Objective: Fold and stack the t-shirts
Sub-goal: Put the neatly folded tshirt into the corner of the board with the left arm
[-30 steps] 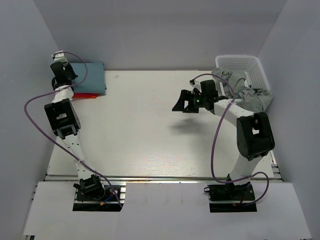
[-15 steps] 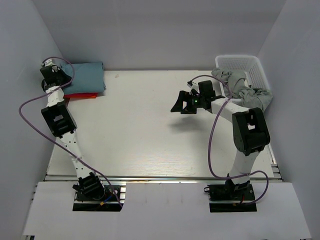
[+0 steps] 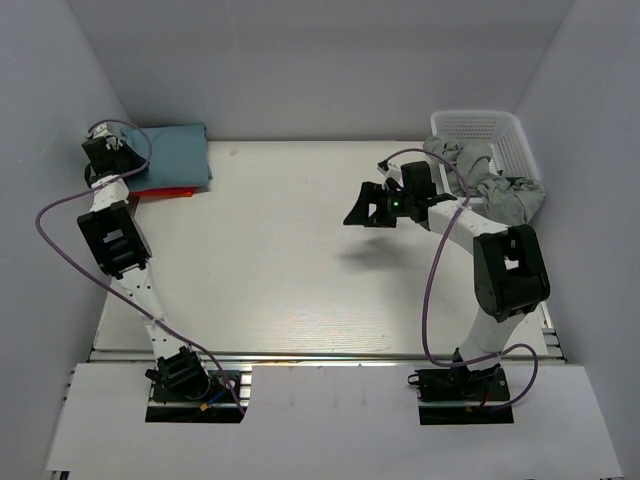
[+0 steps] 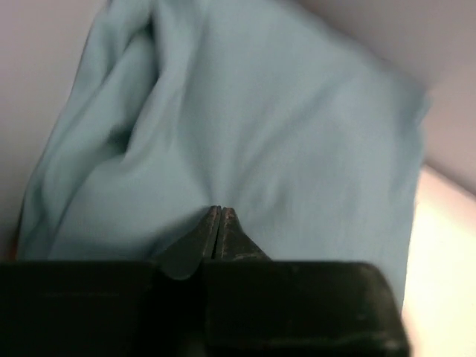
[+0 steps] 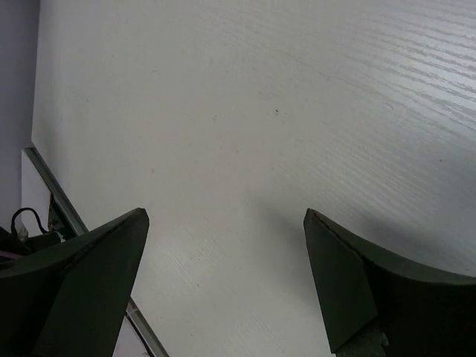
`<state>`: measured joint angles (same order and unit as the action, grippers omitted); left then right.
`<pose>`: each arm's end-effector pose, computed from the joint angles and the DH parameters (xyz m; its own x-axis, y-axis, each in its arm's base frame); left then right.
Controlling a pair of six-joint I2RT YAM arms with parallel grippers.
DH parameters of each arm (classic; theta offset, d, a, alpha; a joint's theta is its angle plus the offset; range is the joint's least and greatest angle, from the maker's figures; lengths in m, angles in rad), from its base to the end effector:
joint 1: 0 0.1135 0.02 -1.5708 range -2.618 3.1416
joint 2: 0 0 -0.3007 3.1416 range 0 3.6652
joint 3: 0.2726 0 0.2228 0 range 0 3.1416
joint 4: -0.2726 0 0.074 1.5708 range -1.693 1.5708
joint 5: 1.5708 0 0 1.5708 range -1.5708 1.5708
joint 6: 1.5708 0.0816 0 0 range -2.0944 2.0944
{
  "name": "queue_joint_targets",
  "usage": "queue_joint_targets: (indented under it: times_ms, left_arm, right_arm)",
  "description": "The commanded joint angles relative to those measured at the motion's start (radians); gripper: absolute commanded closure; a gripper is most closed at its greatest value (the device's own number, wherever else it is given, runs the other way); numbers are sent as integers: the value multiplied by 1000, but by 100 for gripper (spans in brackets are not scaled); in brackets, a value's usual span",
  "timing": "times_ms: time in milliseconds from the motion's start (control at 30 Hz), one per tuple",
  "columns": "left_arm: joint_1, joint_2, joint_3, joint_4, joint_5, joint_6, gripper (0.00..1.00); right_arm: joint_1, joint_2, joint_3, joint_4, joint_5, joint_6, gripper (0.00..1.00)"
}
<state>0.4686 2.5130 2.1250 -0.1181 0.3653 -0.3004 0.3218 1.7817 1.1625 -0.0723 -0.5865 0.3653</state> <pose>0.5627 0.2522 0.1918 -0.3708 -0.4975 -0.7842 -0.2646 0.8660 -0.4242 0.3669 0.1699 0.2413 -0.8036 0.0457 -0.5934 -0.4077 0.6841 0.6048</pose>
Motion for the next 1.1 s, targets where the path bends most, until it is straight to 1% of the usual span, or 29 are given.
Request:
queue_joint_targets:
  times_ms: [0,33,67,100,167,233,267,300,333,400,467,500,533,600,633,733,767,867,900,1000,1033,1067]
  left_arm:
    - [33,-181,-178,68,-167,-62,66]
    - [33,-221,-207,101,-186,-71,19]
    - [33,-209,-194,101,-163,-103,18]
    - [33,-197,-172,78,-163,-130,1]
    - [33,-207,-203,106,-128,-140,0]
    - [33,-226,-247,190,-103,-161,0]
    - [24,-236,-302,230,-73,-178,0]
    - [24,-256,-324,289,-62,-204,0]
    - [24,-267,-359,313,-52,-204,0]
    - [24,-287,-387,325,-81,-204,0]
    - [24,-330,-459,389,-65,-223,0]
    - [24,-345,-489,426,-40,-223,0]
    - [24,-376,-549,496,-7,-223,0]
    - [10,-408,-602,540,-6,-200,0]
    - [-1,-427,-669,604,15,-174,0]
    - [-28,-511,-807,691,34,-137,0]
    - [-51,-537,-862,692,20,-122,0]
    - [-77,-644,-925,677,-23,-85,0]
    - [-97,-710,-959,660,-49,-72,0]
    - [-180,-824,-1020,571,-118,-10,0]
    - [-203,-895,-1031,499,-133,3,0]
    - [-225,-931,-1050,461,-159,16,0]
  right_arm:
    - [2,-67,-12,43,-10,-32,9]
    - [0,-77,-23,58,-10,-29,9]
    - [2,-87,-33,60,-10,-26,9]
    - [-1,-90,-38,90,-19,-23,9]
    - [0,-97,-55,111,-18,-26,9]
    - [2,-93,-55,118,-29,-29,9]
    - [2,-88,-52,127,-35,-29,9]
    - [0,-82,-52,129,-53,-29,9]
    - [2,-79,-50,134,-61,-32,9]
    - [2,-71,-47,143,-78,-34,9]
    - [3,-67,-53,154,-98,-39,9]
    - [-1,-61,-55,158,-105,-52,9]
    - [3,-54,-58,166,-113,-55,9]
    - [5,-41,-58,189,-130,-54,9]
    - [6,-25,-60,189,-160,-63,9]
    - [16,-8,-63,210,-187,-80,9]
    - [17,-11,-63,210,-185,-81,9]
    - [23,-45,-81,213,-156,-112,9]
    - [25,-57,-86,216,-135,-118,9]
    - [33,-151,-154,253,-53,-126,9]
    - [36,-186,-171,276,-27,-117,9]
    - [25,-205,-228,290,-16,-100,9]
